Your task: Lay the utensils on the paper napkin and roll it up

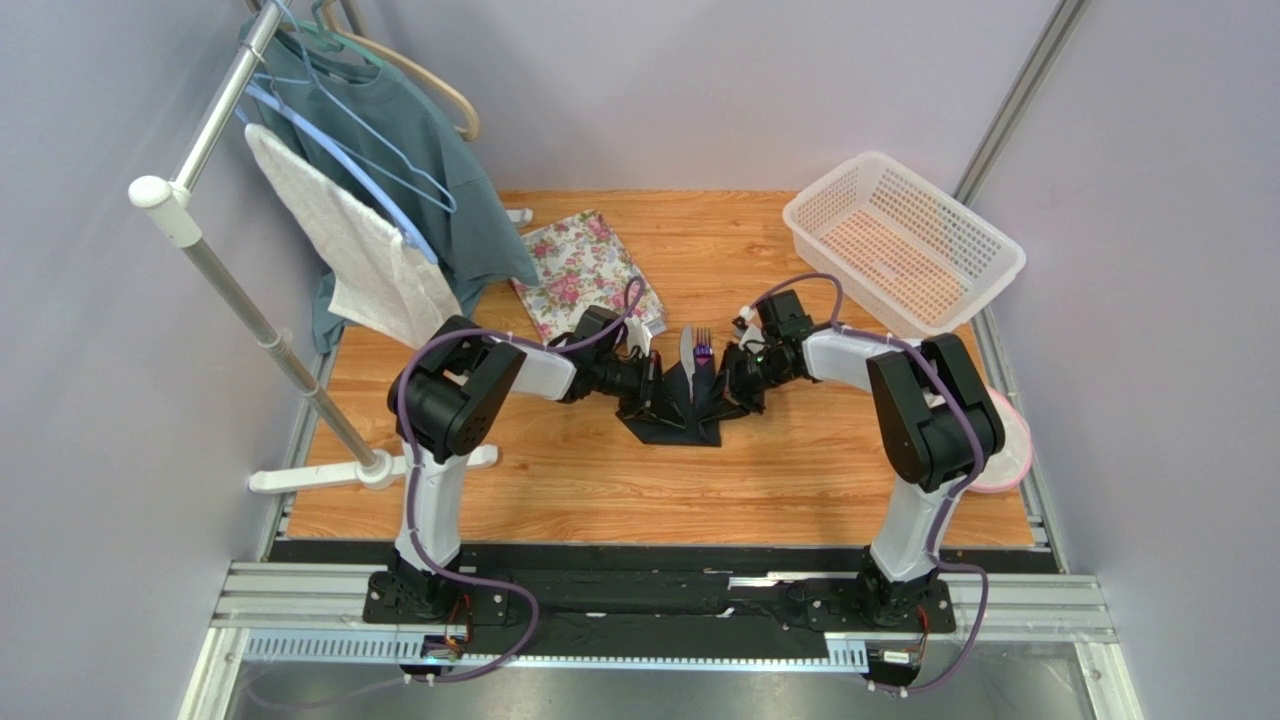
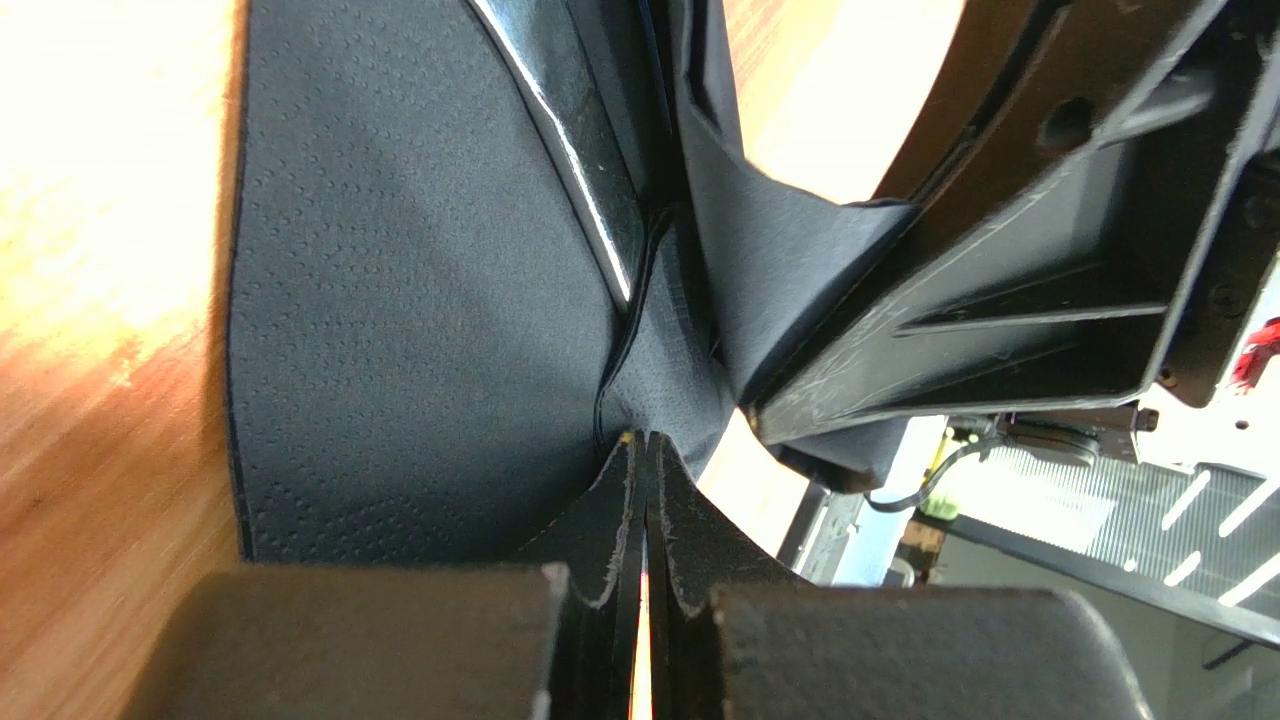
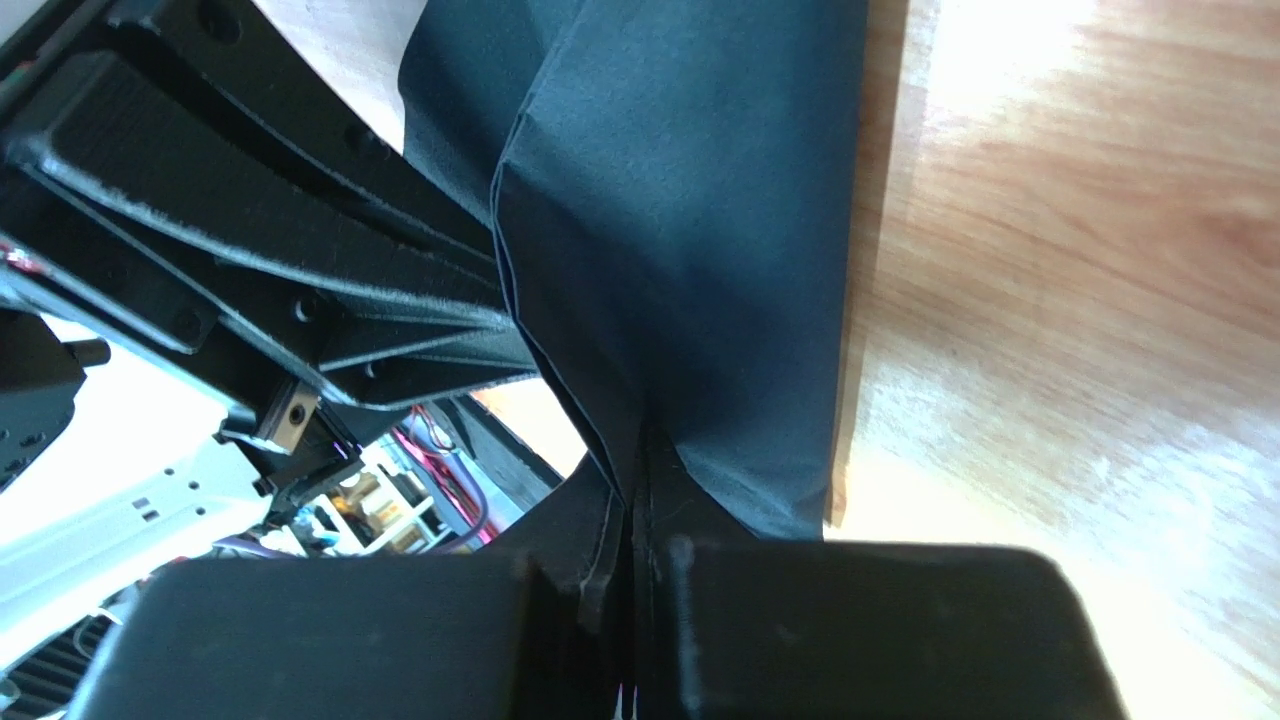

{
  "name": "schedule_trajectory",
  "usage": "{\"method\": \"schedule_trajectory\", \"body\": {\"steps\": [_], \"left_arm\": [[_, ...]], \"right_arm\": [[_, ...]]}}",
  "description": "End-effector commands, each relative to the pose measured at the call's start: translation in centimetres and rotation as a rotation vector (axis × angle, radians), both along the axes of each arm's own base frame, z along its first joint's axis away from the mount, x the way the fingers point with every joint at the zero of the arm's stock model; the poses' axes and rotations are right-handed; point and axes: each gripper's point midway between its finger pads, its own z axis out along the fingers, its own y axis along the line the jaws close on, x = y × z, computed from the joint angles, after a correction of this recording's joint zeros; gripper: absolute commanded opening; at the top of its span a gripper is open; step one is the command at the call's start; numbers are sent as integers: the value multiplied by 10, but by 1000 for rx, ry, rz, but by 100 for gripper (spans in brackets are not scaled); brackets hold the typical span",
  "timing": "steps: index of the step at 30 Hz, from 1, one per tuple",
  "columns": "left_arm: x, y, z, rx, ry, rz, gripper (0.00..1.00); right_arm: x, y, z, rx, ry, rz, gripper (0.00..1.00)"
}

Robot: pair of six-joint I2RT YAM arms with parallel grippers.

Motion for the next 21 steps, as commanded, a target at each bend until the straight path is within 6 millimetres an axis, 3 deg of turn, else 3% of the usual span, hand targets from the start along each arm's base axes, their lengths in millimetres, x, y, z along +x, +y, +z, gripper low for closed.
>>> {"method": "schedule_trajectory", "body": {"steps": [1, 7, 9, 12, 16, 21], "left_arm": [[8, 1, -9, 26, -30, 9, 0], [7, 0, -9, 24, -34, 5, 0], [6, 0, -7, 20, -35, 3, 0], [6, 0, 1, 6, -53, 0, 0], [6, 0, 27, -38, -98, -12, 2], [3, 19, 45, -51, -122, -1, 14]], "right_arm": [[16, 18, 11, 48, -42, -9, 1], [13, 22, 1, 34, -22, -2, 2], [10, 20, -4, 20, -11, -6, 8], [8, 17, -12, 3, 10, -16, 20], [7, 15, -20, -14, 31, -22, 34], [7, 12, -22, -25, 31, -28, 54]]}}
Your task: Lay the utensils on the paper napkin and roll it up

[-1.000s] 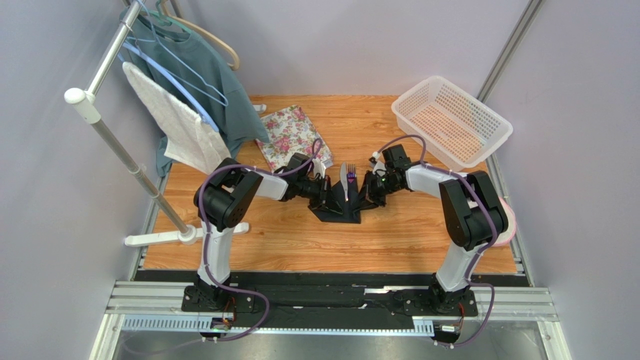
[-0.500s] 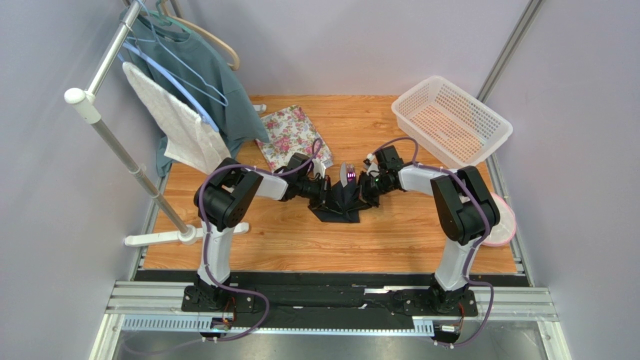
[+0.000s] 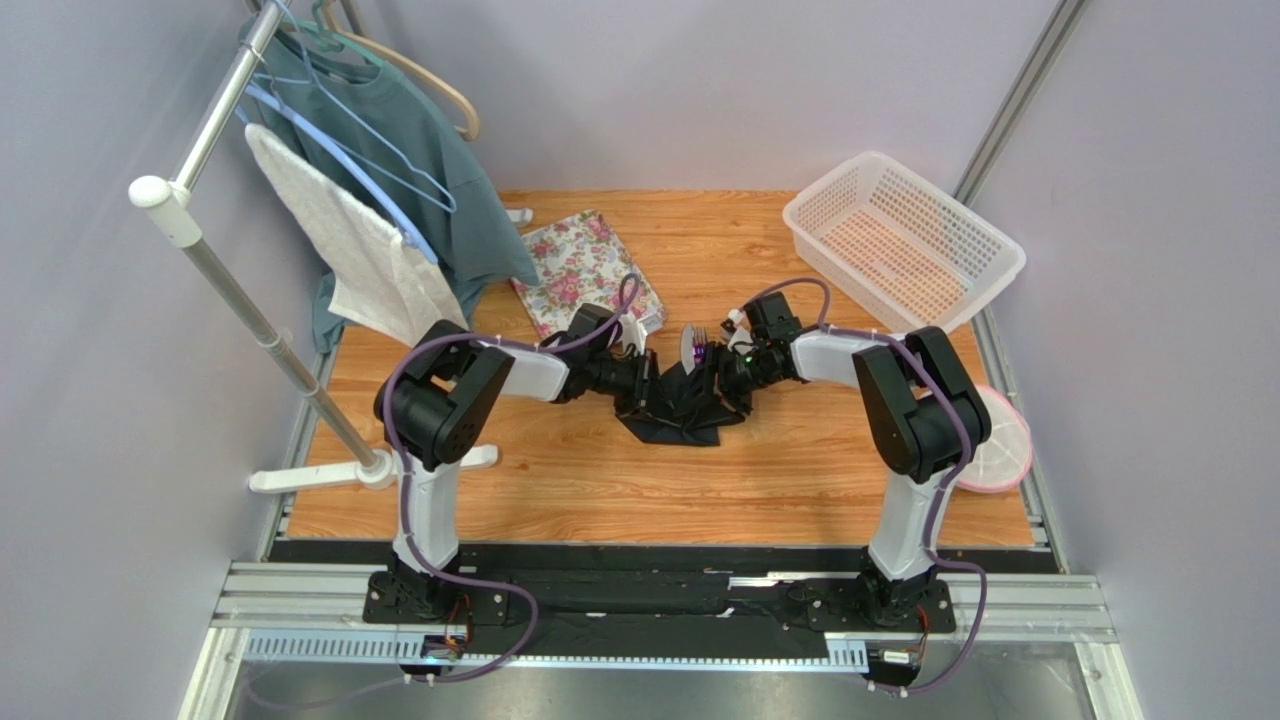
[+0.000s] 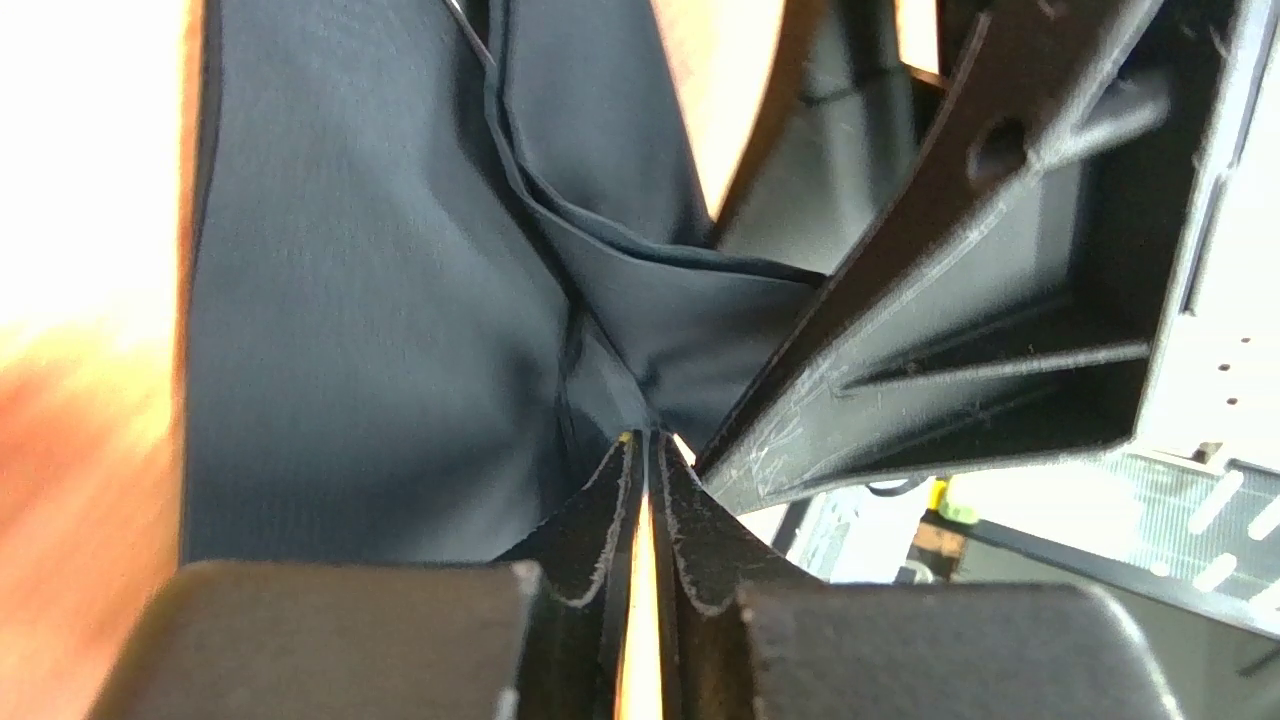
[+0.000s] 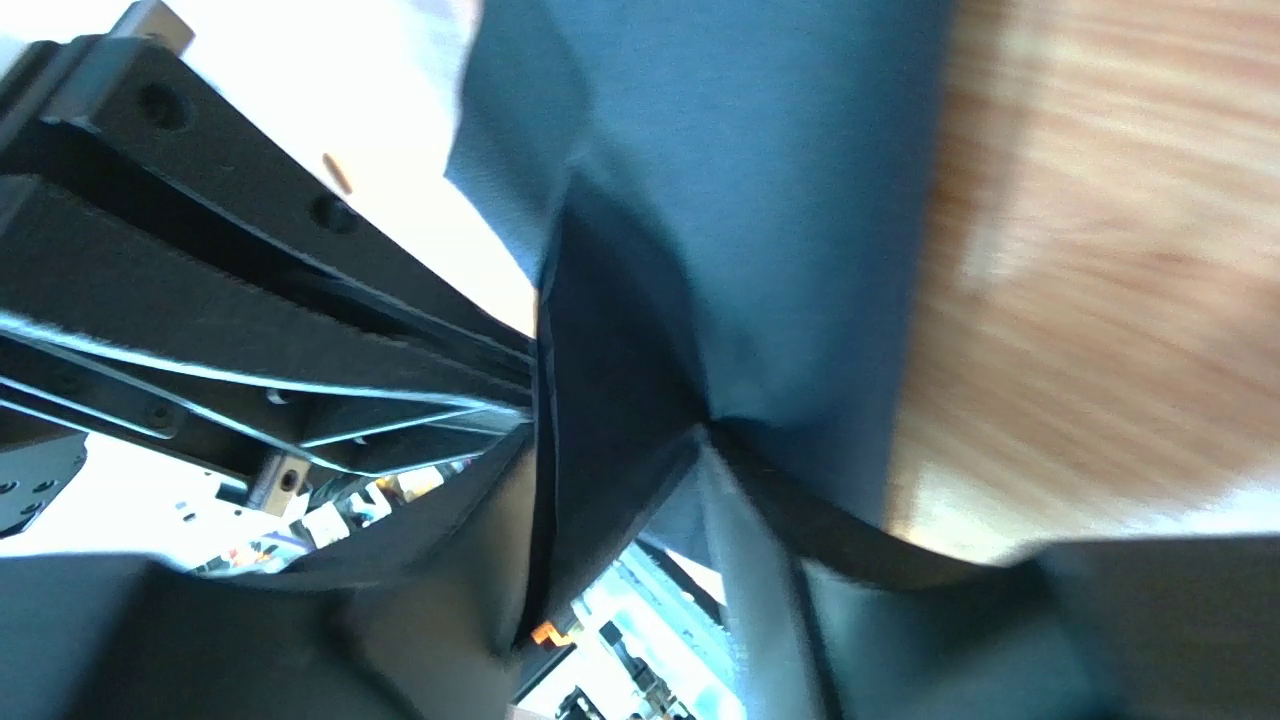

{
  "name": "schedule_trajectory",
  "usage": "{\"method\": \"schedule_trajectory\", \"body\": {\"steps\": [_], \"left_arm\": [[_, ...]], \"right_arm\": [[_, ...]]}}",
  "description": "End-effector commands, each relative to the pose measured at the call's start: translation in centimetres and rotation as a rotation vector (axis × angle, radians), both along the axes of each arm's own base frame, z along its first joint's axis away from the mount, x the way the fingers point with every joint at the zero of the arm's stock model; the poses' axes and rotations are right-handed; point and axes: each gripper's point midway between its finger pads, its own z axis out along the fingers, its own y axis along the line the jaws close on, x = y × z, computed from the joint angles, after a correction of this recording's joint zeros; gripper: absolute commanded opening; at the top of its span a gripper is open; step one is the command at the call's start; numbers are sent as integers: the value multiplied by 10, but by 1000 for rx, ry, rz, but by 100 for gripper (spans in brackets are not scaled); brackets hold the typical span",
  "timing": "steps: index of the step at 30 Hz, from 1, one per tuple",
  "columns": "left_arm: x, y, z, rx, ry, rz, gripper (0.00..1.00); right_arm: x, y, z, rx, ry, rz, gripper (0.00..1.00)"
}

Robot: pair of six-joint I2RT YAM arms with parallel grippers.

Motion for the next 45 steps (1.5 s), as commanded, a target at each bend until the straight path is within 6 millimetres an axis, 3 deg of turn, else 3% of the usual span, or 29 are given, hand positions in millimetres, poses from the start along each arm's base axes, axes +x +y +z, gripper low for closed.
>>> {"method": "schedule_trajectory", "body": {"steps": [1, 4, 8, 10, 13, 18, 19, 23, 28, 31, 40, 45], "left_arm": [[13, 20, 40, -53, -105, 26, 15], [21, 41, 43, -48, -98, 94, 26], [39, 56, 51, -54, -113, 165, 37], [48, 56, 60, -69, -128, 182, 45], [56, 53, 70, -89, -139, 194, 48], [63, 49, 76, -100, -127, 205, 49], [68, 48, 80, -101, -136, 206, 50], [72, 42, 78, -99, -108, 203, 48], [76, 26, 77, -136, -65, 193, 30], [81, 20, 70, -115, -58, 186, 27], [77, -13, 51, -140, -7, 119, 24], [73, -17, 39, -137, 22, 105, 24]], "right_arm": [[6, -6, -14, -62, -11, -20, 61], [7, -6, -13, -57, -14, -23, 69], [7, -5, -14, -56, -12, -23, 69], [7, -5, -13, -54, -11, -23, 73], [8, -4, -14, -51, -7, -25, 90], [9, -3, -11, -43, -12, -23, 91], [9, -2, -11, -39, -10, -21, 98], [9, -1, -8, -27, -19, -16, 100], [11, 0, -8, -23, -36, -17, 100], [11, 0, -8, -18, -30, -15, 100], [11, 1, -8, -9, -29, -11, 100], [11, 2, -8, -9, -28, -9, 100]]}}
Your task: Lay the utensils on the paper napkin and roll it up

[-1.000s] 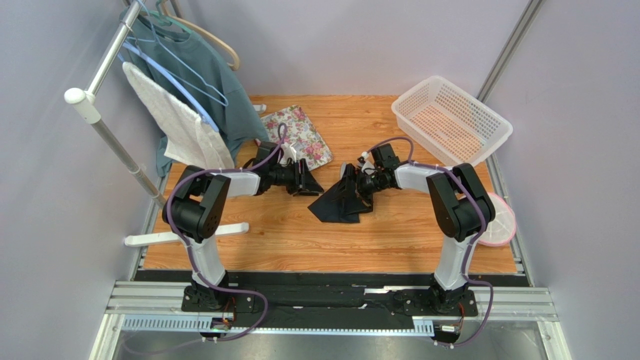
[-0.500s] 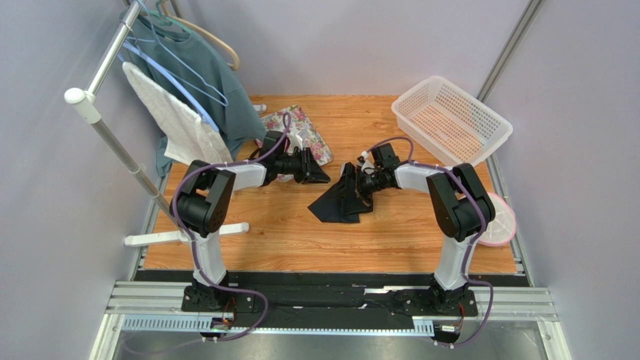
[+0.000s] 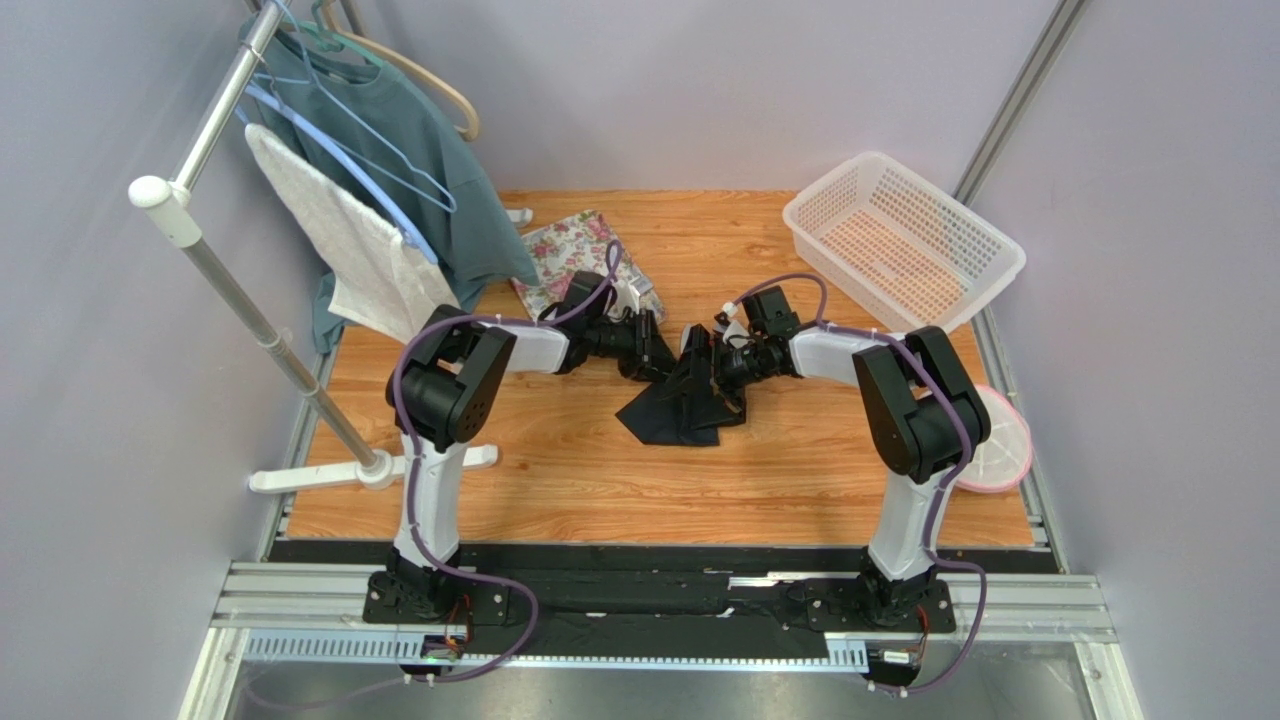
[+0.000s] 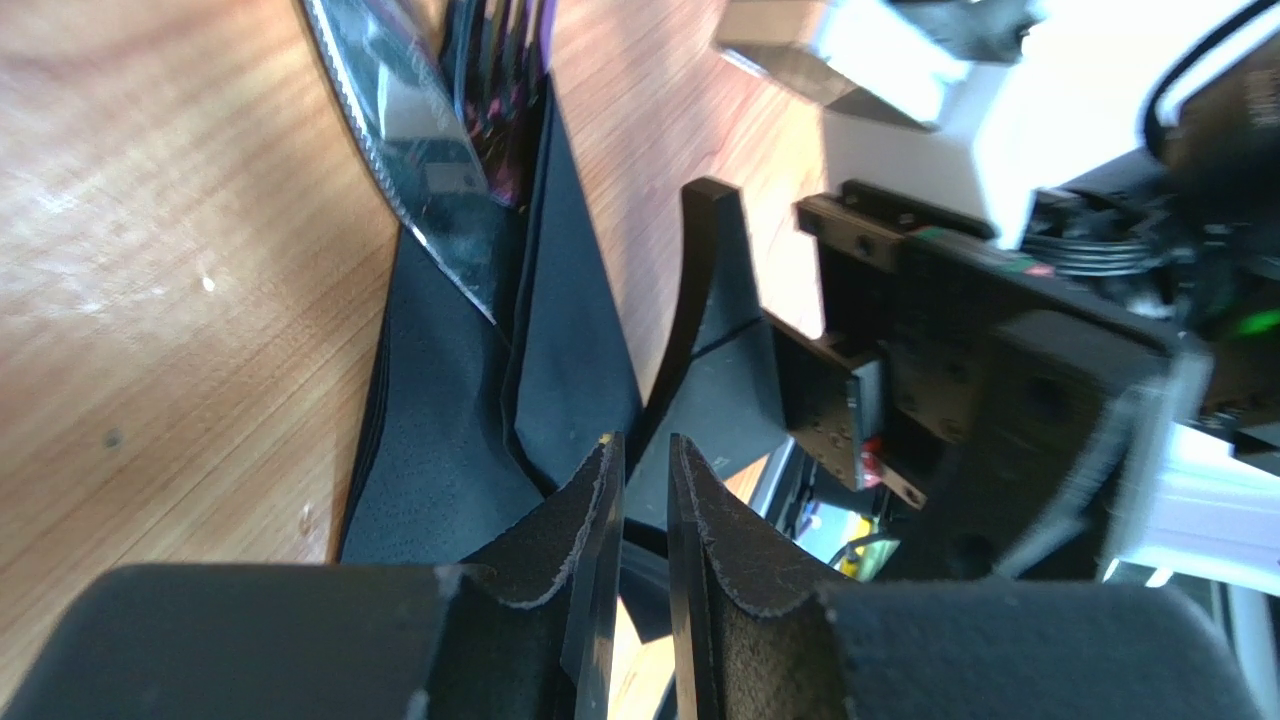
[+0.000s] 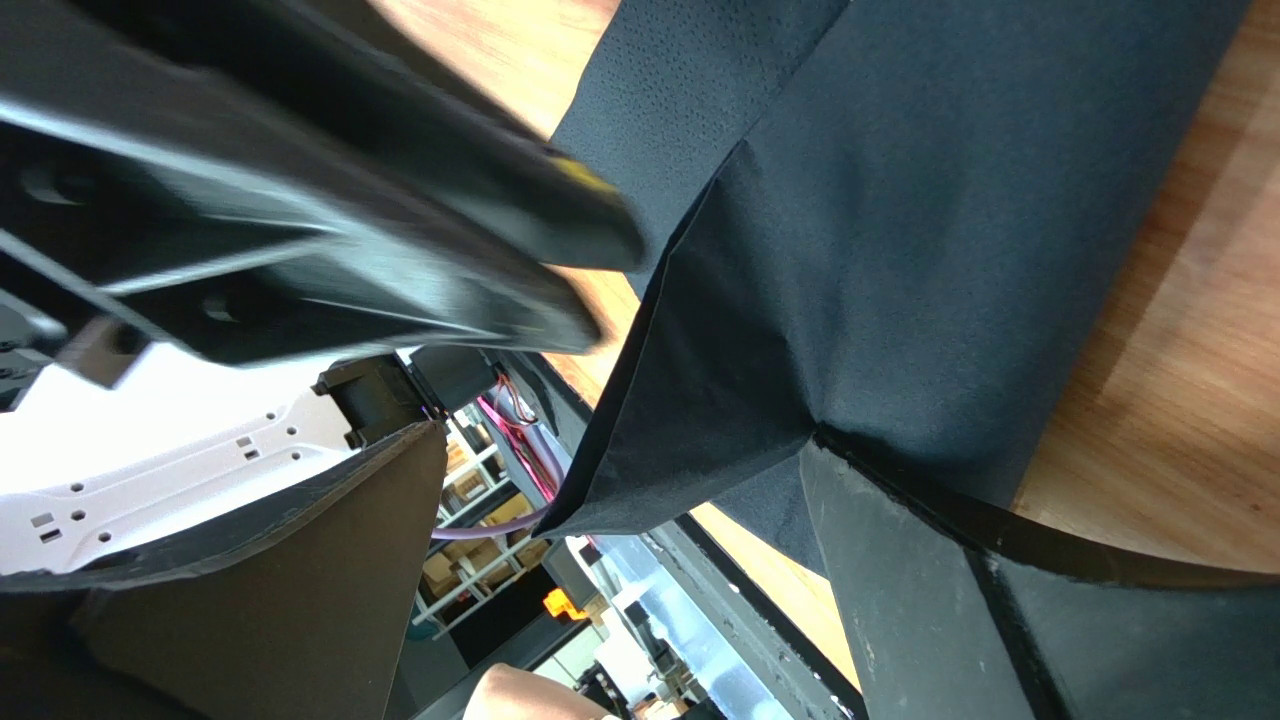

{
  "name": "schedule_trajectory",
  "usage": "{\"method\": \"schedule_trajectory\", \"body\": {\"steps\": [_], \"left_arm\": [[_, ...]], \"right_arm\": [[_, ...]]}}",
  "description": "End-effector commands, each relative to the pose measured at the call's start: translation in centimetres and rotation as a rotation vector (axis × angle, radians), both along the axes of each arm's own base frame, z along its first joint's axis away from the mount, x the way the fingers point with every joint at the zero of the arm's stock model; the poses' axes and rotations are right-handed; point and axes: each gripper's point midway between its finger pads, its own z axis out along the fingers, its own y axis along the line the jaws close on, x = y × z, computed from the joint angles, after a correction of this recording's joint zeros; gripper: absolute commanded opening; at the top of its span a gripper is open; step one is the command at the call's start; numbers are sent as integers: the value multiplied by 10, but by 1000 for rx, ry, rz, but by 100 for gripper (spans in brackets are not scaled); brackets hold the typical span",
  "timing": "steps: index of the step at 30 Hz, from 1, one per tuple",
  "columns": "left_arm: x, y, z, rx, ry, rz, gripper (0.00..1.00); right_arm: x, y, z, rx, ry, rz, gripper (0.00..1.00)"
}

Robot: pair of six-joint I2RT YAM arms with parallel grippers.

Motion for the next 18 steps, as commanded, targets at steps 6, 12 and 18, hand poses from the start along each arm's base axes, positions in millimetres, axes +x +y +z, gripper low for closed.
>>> {"method": "schedule_trajectory", "body": {"steps": [6, 12, 18], "left_arm": [[-8, -4, -3, -8, -10, -56, 17], [-11, 8, -12, 38, -19, -39, 2], [-2, 13, -18, 89, -37, -25, 0]], "right_arm": [[5, -10, -28, -96, -23, -22, 100], [7, -9, -18, -79, -51, -15, 100], [6, -7, -7, -59, -70, -4, 99]]}}
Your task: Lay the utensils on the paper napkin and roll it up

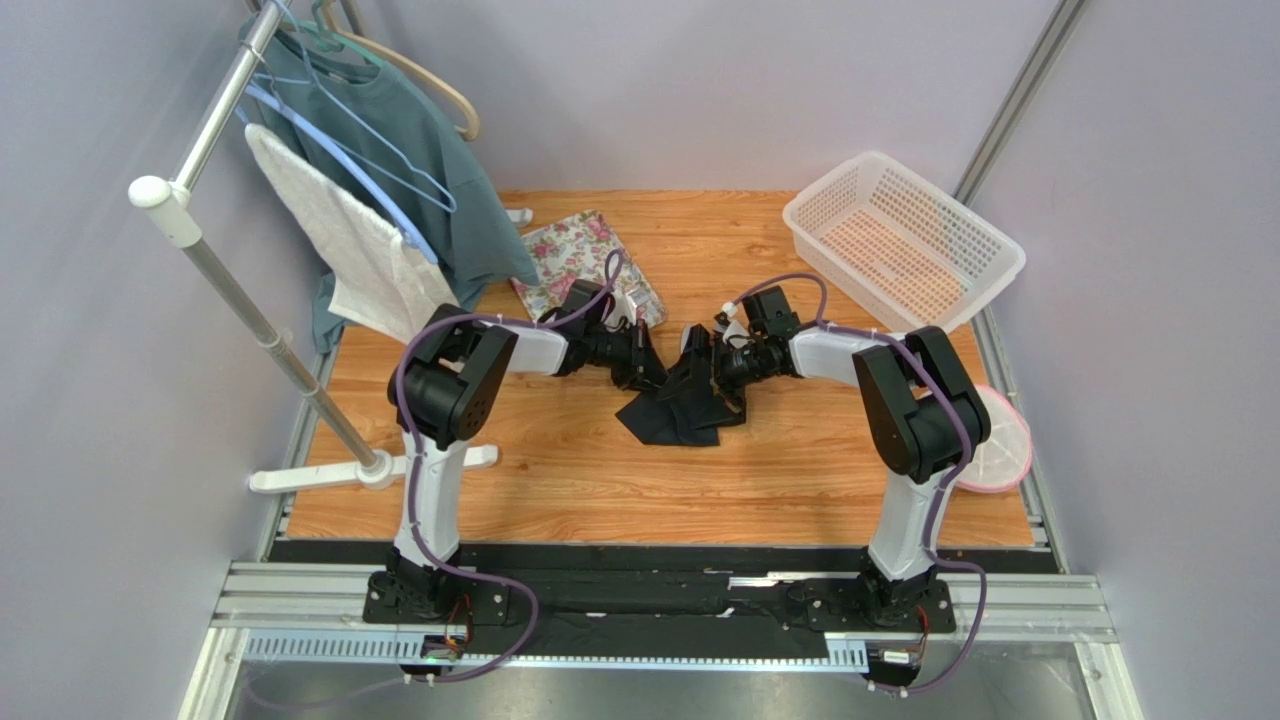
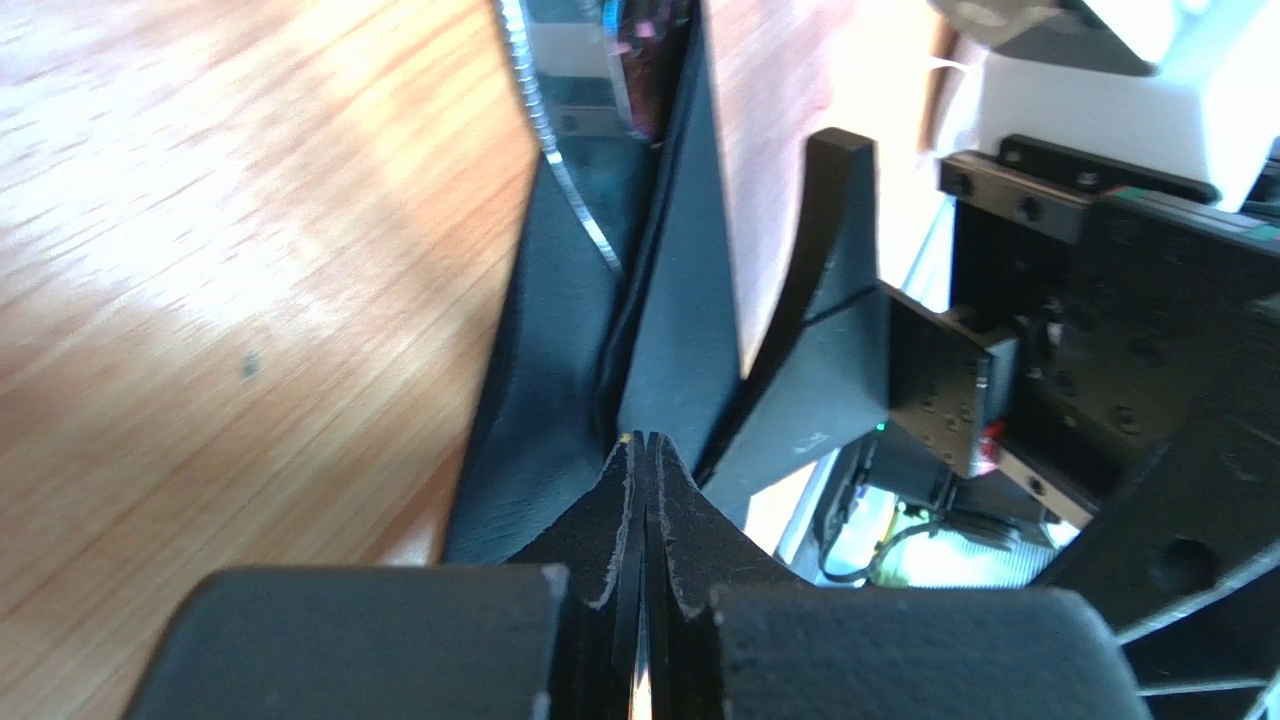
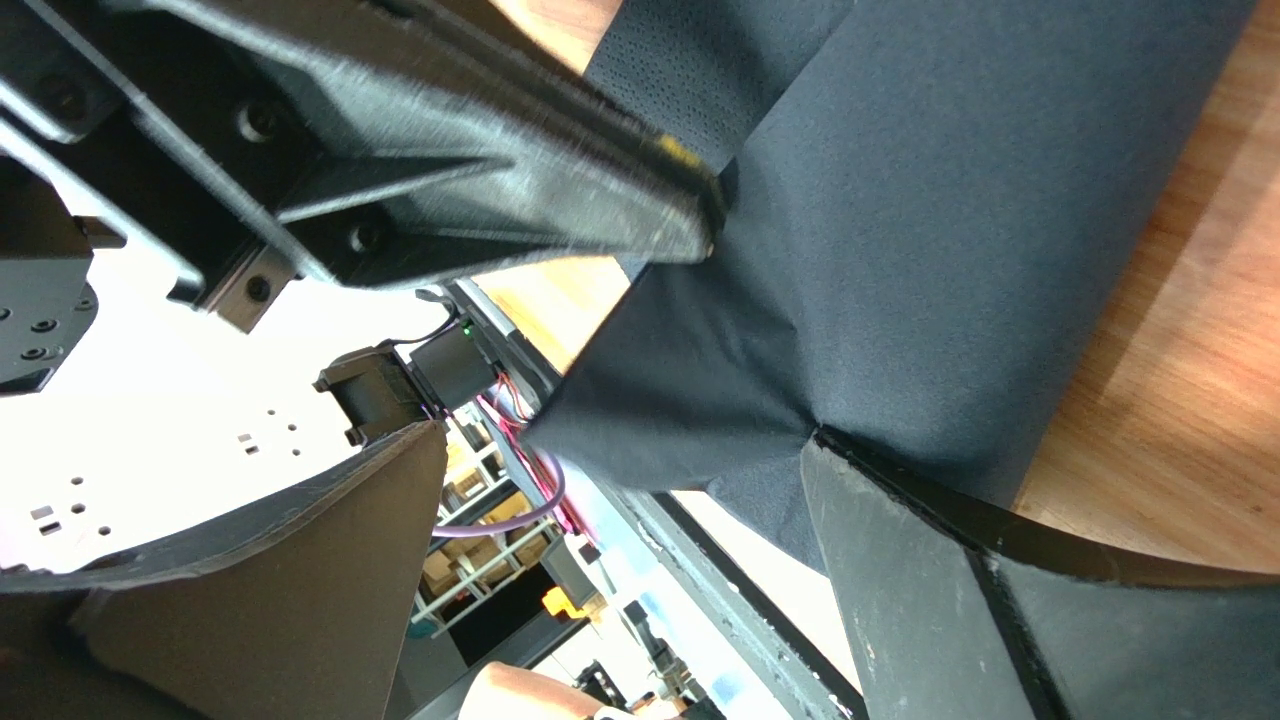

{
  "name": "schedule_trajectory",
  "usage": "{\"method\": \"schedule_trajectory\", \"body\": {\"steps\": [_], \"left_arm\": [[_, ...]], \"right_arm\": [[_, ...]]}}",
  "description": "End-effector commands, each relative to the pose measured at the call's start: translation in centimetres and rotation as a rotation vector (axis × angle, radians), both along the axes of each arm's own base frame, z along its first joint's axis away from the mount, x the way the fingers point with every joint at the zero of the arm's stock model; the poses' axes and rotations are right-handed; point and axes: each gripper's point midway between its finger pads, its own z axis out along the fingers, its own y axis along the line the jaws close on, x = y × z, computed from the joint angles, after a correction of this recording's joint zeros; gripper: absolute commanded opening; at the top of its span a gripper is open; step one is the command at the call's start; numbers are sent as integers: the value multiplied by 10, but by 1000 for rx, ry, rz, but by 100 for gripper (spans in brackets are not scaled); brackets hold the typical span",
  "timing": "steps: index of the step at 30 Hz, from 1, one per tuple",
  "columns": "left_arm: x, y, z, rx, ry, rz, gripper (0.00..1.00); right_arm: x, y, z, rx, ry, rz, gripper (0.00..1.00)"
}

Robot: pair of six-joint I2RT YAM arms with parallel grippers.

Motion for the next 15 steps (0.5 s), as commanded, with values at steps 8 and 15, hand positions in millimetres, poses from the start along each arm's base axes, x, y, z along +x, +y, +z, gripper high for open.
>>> {"method": "schedule_trajectory", "body": {"steps": [8, 15], "left_arm": [[12, 8, 5, 60, -84, -1, 0], [15, 8, 7, 58, -90, 6, 0]], "right_arm": [[4, -6, 13, -28, -98, -2, 95], [4, -2, 10, -26, -87, -11, 72]]}}
